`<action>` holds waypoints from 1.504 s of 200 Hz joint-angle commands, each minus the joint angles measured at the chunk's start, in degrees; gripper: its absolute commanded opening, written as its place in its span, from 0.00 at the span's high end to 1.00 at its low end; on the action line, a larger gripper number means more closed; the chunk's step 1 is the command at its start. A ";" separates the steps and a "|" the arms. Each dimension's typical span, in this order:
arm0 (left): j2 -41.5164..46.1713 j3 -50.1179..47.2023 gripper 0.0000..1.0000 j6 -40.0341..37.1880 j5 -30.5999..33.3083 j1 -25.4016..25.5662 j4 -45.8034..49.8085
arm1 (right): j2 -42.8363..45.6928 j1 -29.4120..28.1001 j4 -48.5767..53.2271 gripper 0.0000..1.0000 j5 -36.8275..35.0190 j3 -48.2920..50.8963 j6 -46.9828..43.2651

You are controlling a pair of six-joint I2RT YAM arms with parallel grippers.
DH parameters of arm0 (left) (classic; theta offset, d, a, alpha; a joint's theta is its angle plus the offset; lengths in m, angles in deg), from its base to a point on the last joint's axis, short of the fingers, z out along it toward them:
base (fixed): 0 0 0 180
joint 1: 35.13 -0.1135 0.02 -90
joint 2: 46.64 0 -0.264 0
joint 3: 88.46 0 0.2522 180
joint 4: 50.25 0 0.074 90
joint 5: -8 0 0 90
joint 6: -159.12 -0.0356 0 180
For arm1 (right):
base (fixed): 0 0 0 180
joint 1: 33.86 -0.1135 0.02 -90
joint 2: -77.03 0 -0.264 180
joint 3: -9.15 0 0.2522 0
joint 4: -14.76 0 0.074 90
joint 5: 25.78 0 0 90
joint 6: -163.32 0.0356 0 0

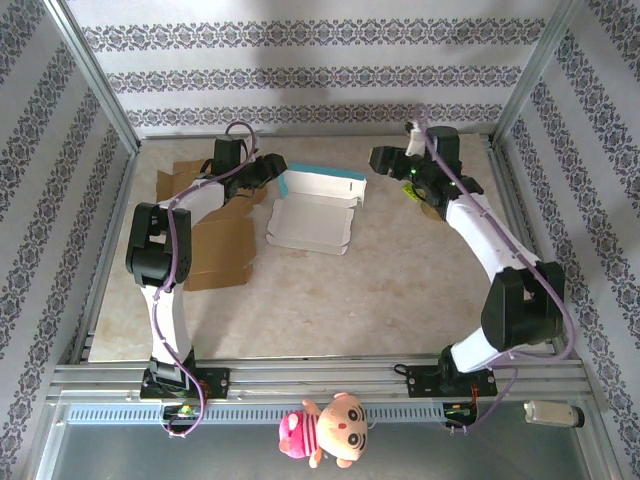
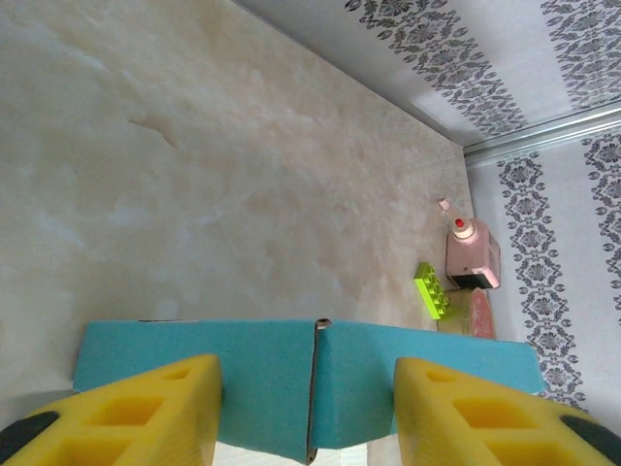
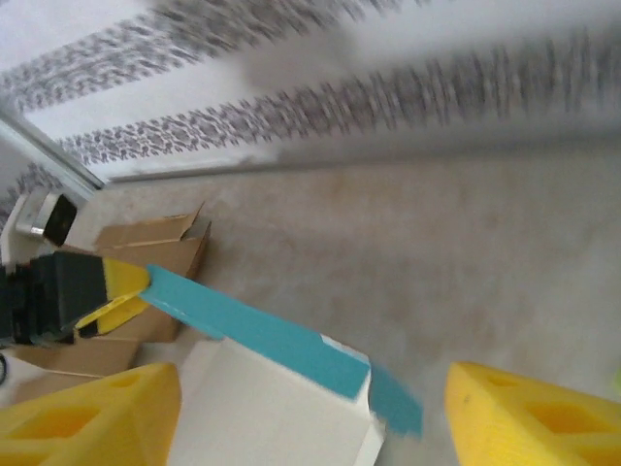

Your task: Fold the paper box

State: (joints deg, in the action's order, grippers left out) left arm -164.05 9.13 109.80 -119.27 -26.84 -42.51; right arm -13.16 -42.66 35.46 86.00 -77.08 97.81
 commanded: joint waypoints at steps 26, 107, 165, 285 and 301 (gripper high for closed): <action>-1.15 1.99 0.52 -1.75 0.63 1.18 2.20 | -8.25 -1.52 11.61 0.47 9.15 -4.53 19.58; -1.16 3.42 0.52 -3.18 1.50 1.93 4.52 | -7.93 -6.07 14.33 0.55 -6.06 -9.30 17.55; -1.59 3.25 0.52 -2.89 1.51 2.25 3.60 | -13.40 -5.98 17.33 0.51 -6.32 -15.66 17.03; 0.83 7.15 0.22 -5.45 7.45 2.20 8.31 | -22.39 -6.97 21.28 0.54 -6.36 -22.80 14.13; -1.69 11.12 0.22 -6.76 10.00 2.25 13.76 | -22.70 -7.24 21.17 0.55 -6.18 -22.71 14.10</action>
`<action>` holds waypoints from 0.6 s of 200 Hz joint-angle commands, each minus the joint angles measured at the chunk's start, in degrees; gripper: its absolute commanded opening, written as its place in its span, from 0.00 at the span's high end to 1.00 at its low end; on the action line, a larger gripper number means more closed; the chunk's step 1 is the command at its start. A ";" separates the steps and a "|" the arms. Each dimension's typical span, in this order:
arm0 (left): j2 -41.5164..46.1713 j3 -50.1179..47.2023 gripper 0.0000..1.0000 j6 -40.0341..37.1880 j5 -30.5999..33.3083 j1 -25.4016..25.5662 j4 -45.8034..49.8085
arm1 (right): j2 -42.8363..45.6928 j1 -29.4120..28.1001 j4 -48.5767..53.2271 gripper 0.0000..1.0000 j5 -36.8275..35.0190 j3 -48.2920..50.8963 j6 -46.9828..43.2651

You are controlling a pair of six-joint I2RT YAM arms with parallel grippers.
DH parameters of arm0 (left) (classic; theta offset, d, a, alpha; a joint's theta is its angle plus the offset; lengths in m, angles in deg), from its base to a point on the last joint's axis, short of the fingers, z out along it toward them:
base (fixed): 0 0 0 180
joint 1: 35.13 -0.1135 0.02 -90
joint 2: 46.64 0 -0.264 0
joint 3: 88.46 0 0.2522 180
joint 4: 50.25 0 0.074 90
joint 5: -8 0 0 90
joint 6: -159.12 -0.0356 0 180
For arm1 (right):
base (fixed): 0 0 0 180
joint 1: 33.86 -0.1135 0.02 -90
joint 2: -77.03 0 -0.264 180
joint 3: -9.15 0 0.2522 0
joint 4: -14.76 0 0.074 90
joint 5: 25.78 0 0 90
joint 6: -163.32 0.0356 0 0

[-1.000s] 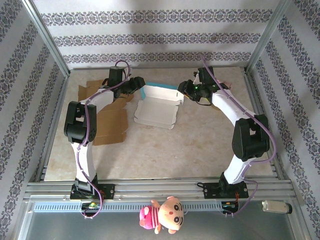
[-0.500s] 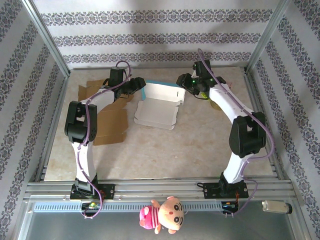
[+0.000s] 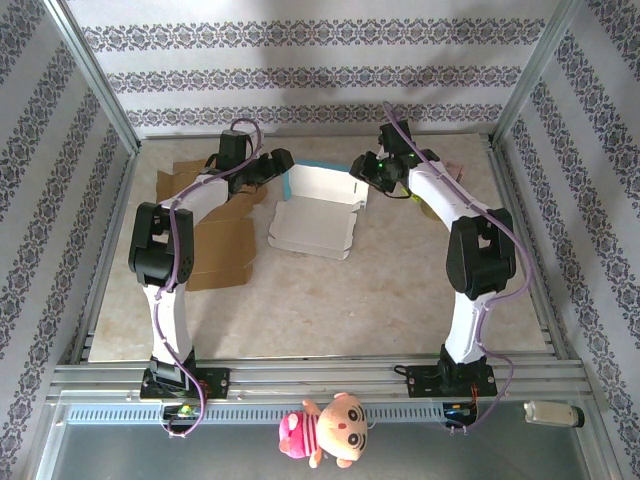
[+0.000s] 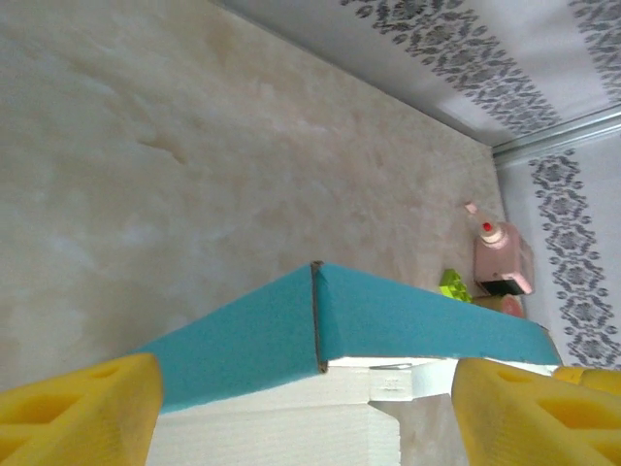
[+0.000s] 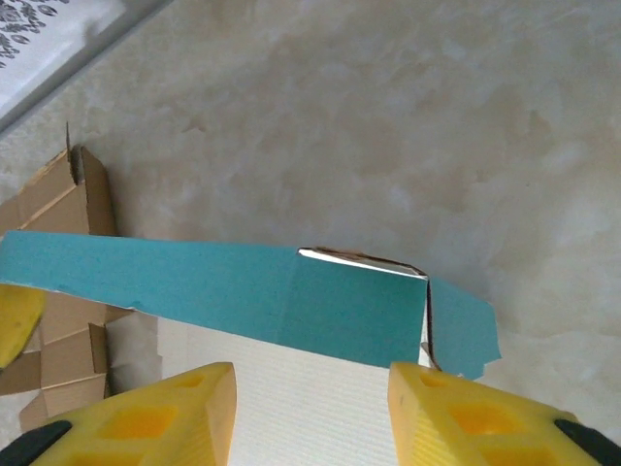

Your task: Fold the paper box

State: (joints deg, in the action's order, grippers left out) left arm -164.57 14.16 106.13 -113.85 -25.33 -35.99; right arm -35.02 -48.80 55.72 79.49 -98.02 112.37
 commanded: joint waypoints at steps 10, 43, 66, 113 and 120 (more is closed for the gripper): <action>-2.90 8.31 0.22 -3.63 4.71 0.74 9.05 | -1.02 -1.19 0.92 0.55 0.50 -1.76 -0.42; -8.66 16.96 0.25 -5.20 1.37 0.70 15.18 | -1.16 -1.34 1.01 0.56 0.59 -1.55 -0.63; -10.37 19.09 0.34 -6.07 0.41 0.74 17.77 | -0.65 -1.48 1.13 0.56 0.05 -1.41 -0.61; -9.13 14.90 0.43 -5.68 -1.31 0.83 16.65 | 1.49 -1.55 2.01 0.53 -1.13 -1.60 -0.96; -8.76 14.05 0.44 -5.54 -1.73 0.81 16.04 | 1.90 -1.54 2.24 0.53 -1.37 -1.73 -1.15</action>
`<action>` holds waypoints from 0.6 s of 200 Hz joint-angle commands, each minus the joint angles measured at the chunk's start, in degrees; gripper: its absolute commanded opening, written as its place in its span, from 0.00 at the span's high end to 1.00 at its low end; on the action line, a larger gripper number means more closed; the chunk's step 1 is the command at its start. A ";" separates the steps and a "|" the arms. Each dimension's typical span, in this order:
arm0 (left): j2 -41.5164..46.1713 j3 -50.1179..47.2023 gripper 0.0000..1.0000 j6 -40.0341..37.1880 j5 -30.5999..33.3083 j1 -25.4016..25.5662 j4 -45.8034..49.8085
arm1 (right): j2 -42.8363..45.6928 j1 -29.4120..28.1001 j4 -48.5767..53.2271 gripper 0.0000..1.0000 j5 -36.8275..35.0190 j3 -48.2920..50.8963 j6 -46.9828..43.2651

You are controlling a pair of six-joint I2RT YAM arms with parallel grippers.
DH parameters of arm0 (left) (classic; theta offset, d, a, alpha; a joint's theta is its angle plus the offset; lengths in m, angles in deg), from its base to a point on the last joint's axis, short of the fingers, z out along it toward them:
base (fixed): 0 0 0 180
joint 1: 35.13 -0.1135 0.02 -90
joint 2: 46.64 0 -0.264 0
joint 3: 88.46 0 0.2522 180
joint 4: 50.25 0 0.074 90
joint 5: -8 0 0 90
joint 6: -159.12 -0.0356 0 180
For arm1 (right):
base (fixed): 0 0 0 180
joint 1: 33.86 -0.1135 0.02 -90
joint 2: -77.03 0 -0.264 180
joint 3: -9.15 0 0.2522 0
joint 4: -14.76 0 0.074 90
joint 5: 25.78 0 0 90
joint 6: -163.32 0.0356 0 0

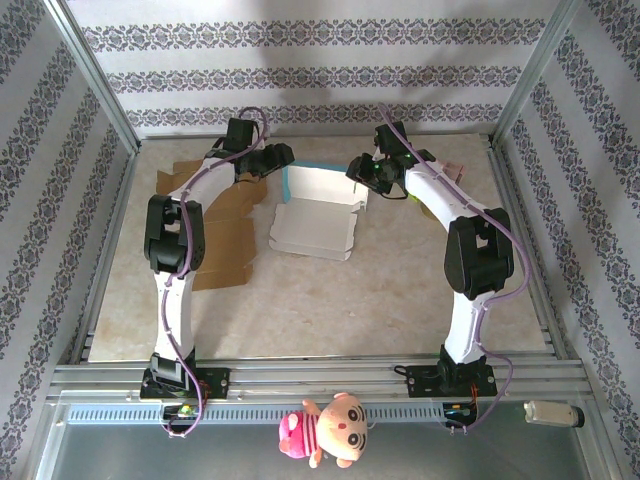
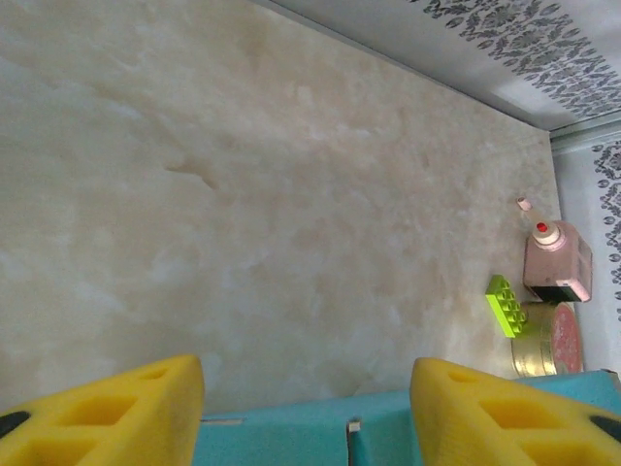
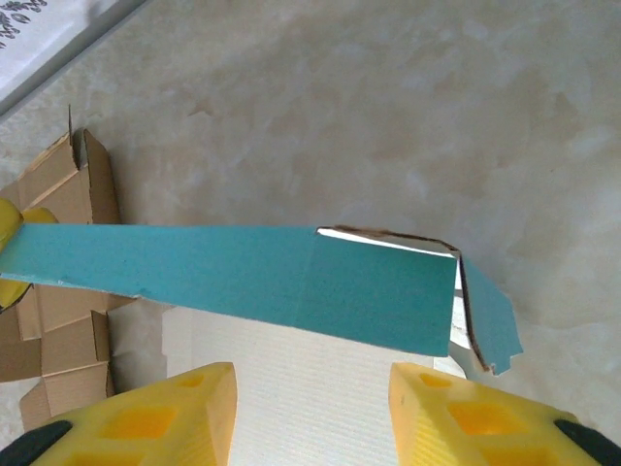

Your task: Fold the paper box

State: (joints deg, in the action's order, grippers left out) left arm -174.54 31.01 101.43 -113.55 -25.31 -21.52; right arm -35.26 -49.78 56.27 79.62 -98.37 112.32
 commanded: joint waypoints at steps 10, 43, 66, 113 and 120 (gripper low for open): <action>1.85 -4.29 0.44 -0.42 -2.37 0.68 0.37 | 2.66 -0.54 2.04 0.52 -2.02 -1.51 -1.11; 4.04 -9.19 0.44 0.47 -3.16 0.97 -4.17 | 3.83 -0.59 2.70 0.51 -3.67 -2.76 -0.09; 6.57 -14.68 0.44 2.09 -3.70 1.23 -10.16 | 3.58 -0.99 3.49 0.51 -5.36 -3.89 -1.03; 10.18 -19.26 0.38 4.66 -5.11 1.25 -16.72 | -0.61 -1.04 10.68 0.48 -10.57 -10.61 -12.31; 10.30 -19.96 0.39 5.91 -5.94 1.25 -18.45 | -1.79 -1.26 12.32 0.49 -10.64 -12.43 -14.24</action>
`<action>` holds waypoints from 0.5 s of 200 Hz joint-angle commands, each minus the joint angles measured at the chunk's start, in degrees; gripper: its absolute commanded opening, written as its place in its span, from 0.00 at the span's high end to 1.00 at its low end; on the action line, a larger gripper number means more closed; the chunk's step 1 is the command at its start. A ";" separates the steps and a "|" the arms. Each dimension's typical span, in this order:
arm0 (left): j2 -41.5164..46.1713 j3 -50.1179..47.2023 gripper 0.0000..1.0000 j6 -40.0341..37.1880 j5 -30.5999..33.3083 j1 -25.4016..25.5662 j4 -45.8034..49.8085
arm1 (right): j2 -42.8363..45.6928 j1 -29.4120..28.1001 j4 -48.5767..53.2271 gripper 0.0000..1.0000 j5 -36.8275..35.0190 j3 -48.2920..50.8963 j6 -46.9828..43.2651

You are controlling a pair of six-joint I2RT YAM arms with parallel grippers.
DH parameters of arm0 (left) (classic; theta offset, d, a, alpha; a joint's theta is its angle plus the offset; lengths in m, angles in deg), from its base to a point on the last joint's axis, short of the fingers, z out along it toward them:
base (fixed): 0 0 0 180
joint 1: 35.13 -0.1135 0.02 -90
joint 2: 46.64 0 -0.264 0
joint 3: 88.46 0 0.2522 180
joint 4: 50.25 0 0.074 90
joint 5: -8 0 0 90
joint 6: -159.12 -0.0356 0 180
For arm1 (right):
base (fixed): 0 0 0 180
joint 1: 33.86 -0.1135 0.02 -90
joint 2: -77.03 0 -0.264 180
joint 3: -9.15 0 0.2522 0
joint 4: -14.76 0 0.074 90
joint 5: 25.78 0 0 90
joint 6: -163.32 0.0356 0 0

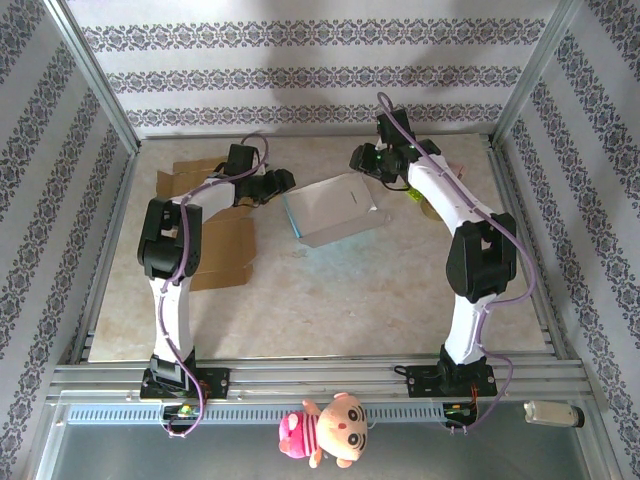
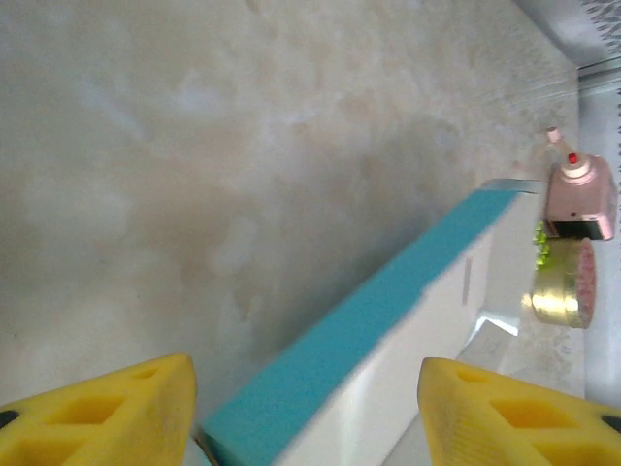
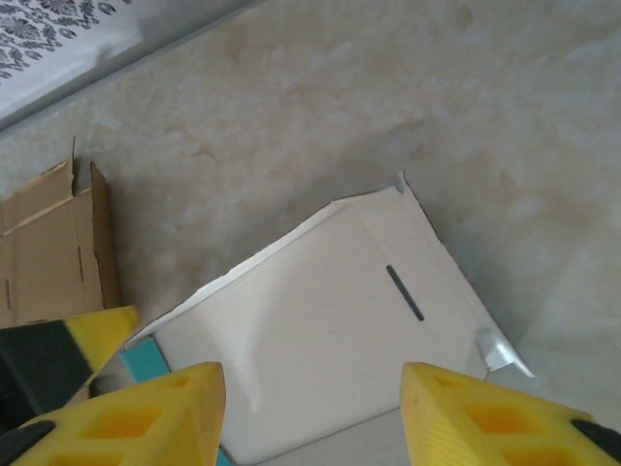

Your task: Fold the paper box

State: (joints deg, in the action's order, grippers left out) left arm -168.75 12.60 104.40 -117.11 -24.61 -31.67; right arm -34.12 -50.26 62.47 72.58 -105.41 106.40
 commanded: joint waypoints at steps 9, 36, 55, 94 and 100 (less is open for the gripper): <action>4.35 -2.32 0.39 5.19 -3.81 0.55 -10.95 | -4.31 -1.12 8.63 0.50 -3.40 -7.92 -10.10; 4.31 -2.64 0.34 5.50 -2.99 0.55 -12.00 | -3.93 -3.23 8.81 0.51 0.03 -5.60 -12.53; 4.76 0.82 0.32 -4.67 2.66 0.62 -1.74 | -1.52 -5.88 8.21 0.52 1.83 0.73 -13.27; 7.69 4.21 0.29 -23.49 9.73 1.47 13.44 | 7.52 -11.08 -0.06 0.54 -1.98 22.76 -15.27; 8.04 4.70 0.28 -25.70 9.93 1.84 15.29 | 8.60 -11.34 -1.72 0.54 -2.78 25.69 -15.47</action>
State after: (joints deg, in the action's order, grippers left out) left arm -165.12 14.24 93.45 -111.45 -24.41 -27.86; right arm -31.63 -60.05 65.20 72.61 -89.17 93.85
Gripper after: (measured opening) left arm 0.703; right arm 0.465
